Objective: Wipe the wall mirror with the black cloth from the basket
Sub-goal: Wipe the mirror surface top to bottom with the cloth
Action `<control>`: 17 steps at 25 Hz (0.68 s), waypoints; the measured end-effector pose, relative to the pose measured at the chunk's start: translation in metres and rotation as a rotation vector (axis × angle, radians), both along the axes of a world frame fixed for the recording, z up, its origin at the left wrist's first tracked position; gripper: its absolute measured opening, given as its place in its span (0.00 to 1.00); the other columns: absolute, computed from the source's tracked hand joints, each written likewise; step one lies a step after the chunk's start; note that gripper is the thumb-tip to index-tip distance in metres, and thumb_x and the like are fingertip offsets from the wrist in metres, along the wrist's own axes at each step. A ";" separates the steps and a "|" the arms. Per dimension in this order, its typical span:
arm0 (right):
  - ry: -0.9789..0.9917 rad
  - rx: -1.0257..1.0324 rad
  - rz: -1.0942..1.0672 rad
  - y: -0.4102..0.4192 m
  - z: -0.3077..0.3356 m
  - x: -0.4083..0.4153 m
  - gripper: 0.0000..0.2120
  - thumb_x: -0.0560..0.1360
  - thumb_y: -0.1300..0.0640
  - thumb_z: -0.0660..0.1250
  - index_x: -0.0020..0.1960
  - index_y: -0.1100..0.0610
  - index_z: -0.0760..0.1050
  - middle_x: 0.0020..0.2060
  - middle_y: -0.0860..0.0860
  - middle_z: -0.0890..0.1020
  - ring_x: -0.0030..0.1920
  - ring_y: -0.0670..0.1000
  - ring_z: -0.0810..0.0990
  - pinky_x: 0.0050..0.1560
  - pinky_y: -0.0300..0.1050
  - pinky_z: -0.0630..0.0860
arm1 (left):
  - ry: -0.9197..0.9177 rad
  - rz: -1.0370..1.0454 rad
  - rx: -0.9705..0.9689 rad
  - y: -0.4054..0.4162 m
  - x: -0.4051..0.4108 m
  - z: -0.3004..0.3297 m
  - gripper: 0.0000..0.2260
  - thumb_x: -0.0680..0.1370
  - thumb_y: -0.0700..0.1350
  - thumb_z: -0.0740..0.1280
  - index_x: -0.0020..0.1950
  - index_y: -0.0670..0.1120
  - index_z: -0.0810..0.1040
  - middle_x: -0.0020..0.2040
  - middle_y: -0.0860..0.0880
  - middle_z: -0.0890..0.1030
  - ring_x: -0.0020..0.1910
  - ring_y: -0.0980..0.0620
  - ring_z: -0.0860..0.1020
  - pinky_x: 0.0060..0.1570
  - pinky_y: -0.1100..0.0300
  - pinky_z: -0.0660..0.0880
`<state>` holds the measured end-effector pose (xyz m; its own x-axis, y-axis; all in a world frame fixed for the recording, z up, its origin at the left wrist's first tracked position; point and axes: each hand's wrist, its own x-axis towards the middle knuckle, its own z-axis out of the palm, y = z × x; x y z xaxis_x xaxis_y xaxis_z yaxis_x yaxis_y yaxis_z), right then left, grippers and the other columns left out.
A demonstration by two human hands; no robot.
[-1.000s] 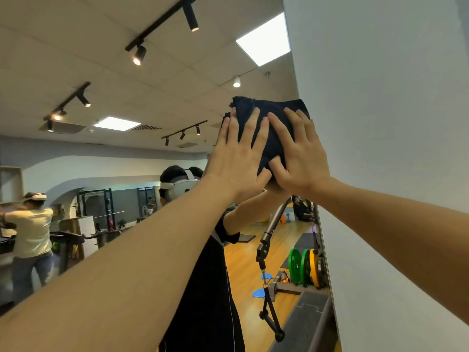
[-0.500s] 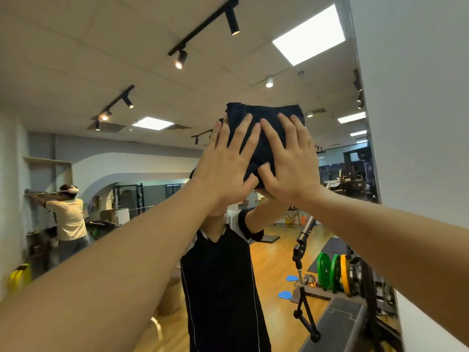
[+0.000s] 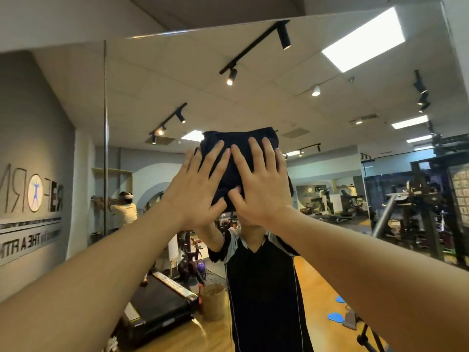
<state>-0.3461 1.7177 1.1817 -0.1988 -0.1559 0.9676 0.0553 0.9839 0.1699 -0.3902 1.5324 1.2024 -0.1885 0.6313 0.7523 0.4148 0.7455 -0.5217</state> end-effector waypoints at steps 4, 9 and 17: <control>-0.022 0.034 0.047 -0.071 -0.002 -0.027 0.38 0.75 0.40 0.54 0.83 0.52 0.57 0.81 0.62 0.60 0.82 0.66 0.53 0.80 0.69 0.53 | -0.075 0.063 0.005 -0.075 -0.014 -0.001 0.42 0.77 0.66 0.48 0.84 0.47 0.36 0.85 0.44 0.38 0.84 0.39 0.47 0.81 0.47 0.38; -0.041 0.070 0.088 -0.151 -0.005 -0.058 0.38 0.76 0.40 0.50 0.84 0.53 0.56 0.82 0.63 0.59 0.82 0.67 0.52 0.80 0.68 0.49 | -0.141 0.133 0.014 -0.155 -0.034 -0.007 0.44 0.75 0.66 0.48 0.83 0.48 0.33 0.84 0.45 0.36 0.83 0.40 0.49 0.83 0.44 0.42; -0.047 0.169 0.079 -0.217 -0.020 -0.089 0.36 0.78 0.43 0.60 0.82 0.53 0.58 0.80 0.64 0.61 0.81 0.68 0.54 0.80 0.69 0.53 | -0.266 0.063 0.125 -0.226 -0.056 -0.033 0.47 0.74 0.66 0.55 0.84 0.50 0.36 0.84 0.50 0.36 0.83 0.40 0.47 0.81 0.40 0.56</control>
<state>-0.4352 1.5006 1.1616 -0.2239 -0.3320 0.9163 -0.0326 0.9422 0.3335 -0.4457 1.3063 1.1695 -0.4249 0.5179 0.7425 0.4755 0.8256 -0.3038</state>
